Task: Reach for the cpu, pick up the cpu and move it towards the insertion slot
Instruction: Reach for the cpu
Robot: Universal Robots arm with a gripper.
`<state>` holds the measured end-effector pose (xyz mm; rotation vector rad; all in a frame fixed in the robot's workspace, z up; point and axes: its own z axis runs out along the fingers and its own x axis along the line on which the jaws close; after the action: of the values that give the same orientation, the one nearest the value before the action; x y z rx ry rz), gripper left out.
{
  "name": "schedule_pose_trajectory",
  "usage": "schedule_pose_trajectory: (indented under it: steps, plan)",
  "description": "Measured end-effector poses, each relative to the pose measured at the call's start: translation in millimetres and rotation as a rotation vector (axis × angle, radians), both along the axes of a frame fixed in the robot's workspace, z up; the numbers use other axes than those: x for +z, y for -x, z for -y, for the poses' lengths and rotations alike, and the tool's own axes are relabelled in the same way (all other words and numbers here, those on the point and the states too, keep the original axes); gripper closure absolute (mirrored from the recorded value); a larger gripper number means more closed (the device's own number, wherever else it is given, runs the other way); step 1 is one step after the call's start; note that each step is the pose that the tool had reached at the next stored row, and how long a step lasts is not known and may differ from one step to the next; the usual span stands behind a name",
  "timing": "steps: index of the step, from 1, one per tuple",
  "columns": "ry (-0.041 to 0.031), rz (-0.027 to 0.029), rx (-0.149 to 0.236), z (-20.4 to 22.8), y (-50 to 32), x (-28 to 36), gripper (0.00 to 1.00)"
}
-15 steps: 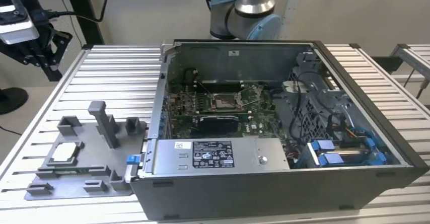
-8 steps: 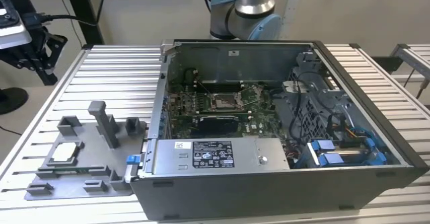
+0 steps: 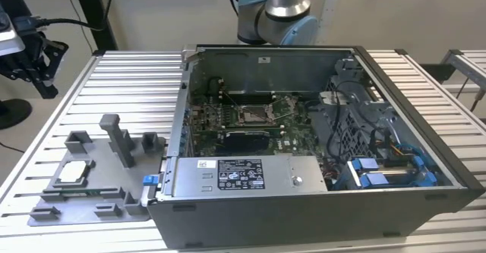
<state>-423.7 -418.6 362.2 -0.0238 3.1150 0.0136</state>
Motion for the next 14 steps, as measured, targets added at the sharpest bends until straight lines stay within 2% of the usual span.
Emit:
schedule_pose_trajectory:
  steps: [6,14]
  plan:
    - [-0.0002,0.0012,-0.002,1.6,11.2,-0.1,1.0]
    - [-0.0001,0.0011,-0.002,1.7,11.9,-0.1,1.0]
